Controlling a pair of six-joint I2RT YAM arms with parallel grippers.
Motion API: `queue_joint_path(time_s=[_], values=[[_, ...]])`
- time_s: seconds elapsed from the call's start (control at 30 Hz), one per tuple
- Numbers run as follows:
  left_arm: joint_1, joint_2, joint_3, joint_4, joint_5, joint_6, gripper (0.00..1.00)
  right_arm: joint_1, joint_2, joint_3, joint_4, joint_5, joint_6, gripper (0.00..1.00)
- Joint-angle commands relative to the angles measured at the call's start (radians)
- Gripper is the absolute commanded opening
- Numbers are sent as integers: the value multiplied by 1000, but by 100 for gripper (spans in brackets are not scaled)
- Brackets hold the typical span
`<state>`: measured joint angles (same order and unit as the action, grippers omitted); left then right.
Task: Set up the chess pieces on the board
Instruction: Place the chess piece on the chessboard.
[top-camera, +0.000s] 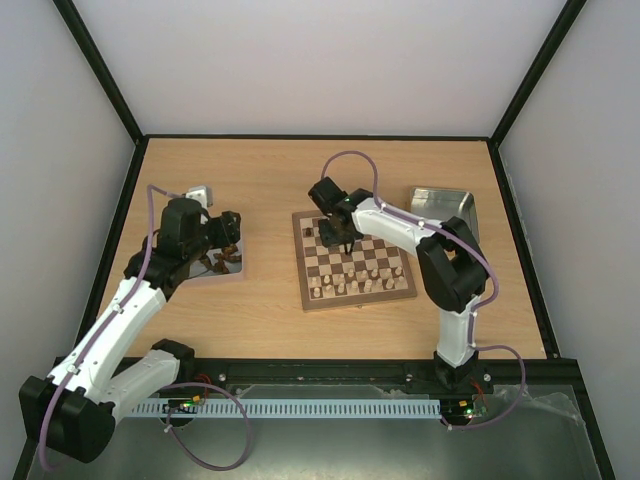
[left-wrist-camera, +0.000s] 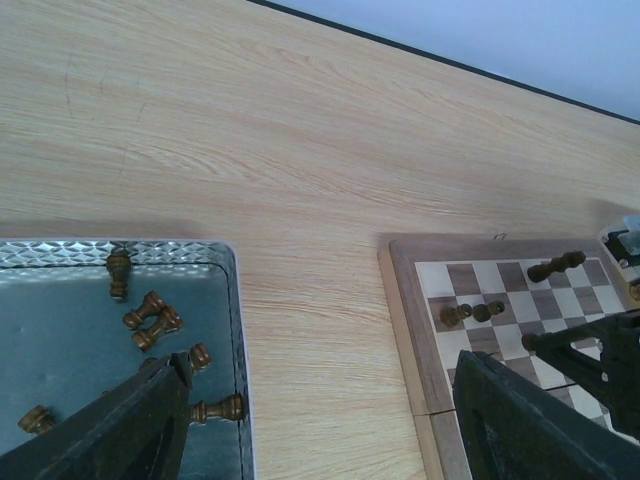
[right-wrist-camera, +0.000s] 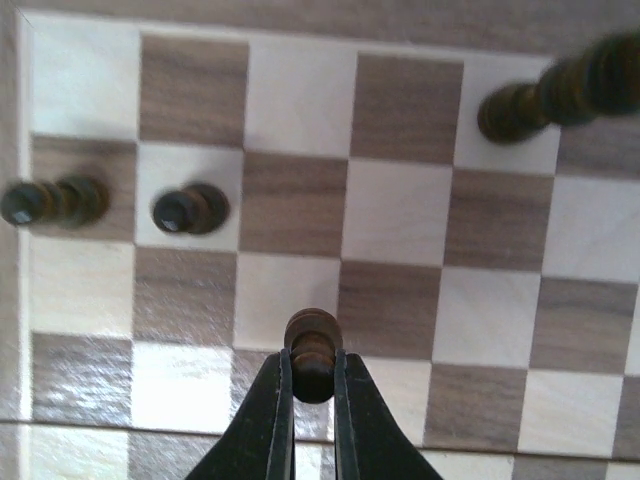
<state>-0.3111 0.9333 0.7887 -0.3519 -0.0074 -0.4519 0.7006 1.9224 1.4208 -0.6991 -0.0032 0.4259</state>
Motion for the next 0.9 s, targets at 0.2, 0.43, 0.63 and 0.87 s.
queue_joint_path(time_s=[0.2,0.43,0.63,0.87], values=[[12,-1,-11,7,4,9,74,-10,90,107,31,35,1,2],[14,-3,-10,8,7,9,74,-14,118,116,26,64,4,4],[15,-2,-12,5,8,9,74,-18,138,123,30,71,5,4],[18,2,-10,2,20,-1,74,-18,143,129,36,63,-5,11]])
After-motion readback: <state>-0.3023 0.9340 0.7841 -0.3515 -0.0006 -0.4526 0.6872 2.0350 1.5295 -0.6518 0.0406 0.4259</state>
